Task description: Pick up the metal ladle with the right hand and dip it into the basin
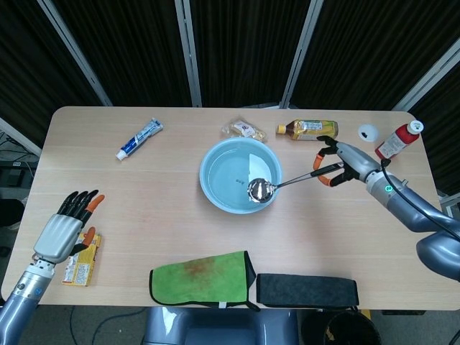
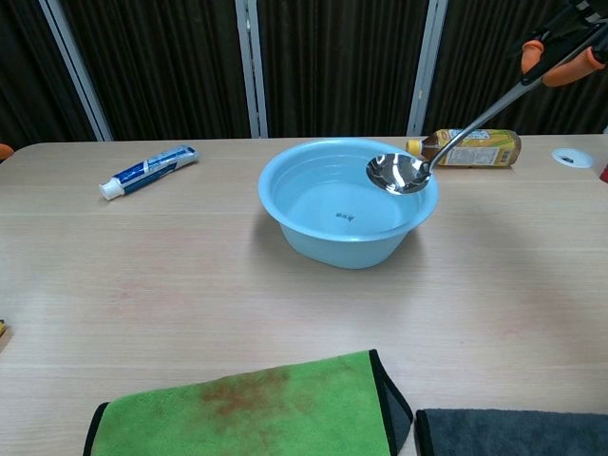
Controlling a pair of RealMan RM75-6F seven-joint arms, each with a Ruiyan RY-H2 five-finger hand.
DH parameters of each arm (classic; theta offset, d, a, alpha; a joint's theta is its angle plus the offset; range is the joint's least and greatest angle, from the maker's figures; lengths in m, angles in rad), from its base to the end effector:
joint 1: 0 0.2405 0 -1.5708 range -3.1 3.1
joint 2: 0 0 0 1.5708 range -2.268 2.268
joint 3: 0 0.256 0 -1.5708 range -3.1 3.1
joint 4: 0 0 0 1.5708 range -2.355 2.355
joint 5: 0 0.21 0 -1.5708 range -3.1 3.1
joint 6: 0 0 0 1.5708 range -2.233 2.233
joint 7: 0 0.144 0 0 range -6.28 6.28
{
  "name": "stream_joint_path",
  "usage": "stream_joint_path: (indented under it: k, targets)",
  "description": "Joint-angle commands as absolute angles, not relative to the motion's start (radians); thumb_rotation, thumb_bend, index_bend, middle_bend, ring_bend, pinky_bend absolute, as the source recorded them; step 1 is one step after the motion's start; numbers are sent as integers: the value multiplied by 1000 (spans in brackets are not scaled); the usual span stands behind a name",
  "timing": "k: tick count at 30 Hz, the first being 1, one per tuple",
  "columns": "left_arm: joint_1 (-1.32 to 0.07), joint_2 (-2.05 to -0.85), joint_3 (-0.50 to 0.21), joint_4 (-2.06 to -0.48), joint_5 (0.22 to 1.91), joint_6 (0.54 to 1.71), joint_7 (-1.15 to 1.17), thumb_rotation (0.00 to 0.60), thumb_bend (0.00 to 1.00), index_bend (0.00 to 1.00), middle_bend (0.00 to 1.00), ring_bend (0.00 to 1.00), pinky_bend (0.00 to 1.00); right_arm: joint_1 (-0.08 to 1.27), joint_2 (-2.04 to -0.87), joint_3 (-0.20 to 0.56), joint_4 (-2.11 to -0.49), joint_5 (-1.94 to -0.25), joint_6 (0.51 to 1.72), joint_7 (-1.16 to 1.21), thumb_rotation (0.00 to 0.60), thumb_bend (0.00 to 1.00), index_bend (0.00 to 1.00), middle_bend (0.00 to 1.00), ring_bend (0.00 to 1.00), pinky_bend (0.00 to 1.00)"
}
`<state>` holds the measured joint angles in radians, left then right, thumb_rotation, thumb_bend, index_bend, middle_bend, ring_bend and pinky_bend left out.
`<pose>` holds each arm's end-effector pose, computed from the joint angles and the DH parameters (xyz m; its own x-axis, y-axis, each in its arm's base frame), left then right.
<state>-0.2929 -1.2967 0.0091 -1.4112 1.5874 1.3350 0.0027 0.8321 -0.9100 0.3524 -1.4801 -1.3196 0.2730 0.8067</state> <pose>-0.2925 0.2321 0.0865 0.4663 0.1124 0.8775 0.8622 -0.2796 -0.4224 -0.1725 -0.4194 0.1765 -0.0242 -0.5405 0.8410 -0.9997 0.0045 -0.0258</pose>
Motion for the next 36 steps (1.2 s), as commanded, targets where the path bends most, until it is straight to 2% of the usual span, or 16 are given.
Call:
stream_joint_path:
  k: [1,12,36]
  targets:
    - [-296,-1296,8,-1411,1582,1327,0,600,565,32,0,0,0,857,-958,351,-1423,-1304,259,808,600,547,626,14,0,0]
    - [-298,-1287,6,-1411,1568,1314,-18,600,565,32,0,0,0,887,-1062,338,-1317,-1286,251,777,600,546,627,15,0,0]
    - [-307,-1273,7,-1403,1556,1291,-67,600,566,32,0,0,0,895,-1274,301,-1131,-1227,388,644,600,546,633,21,0,0]
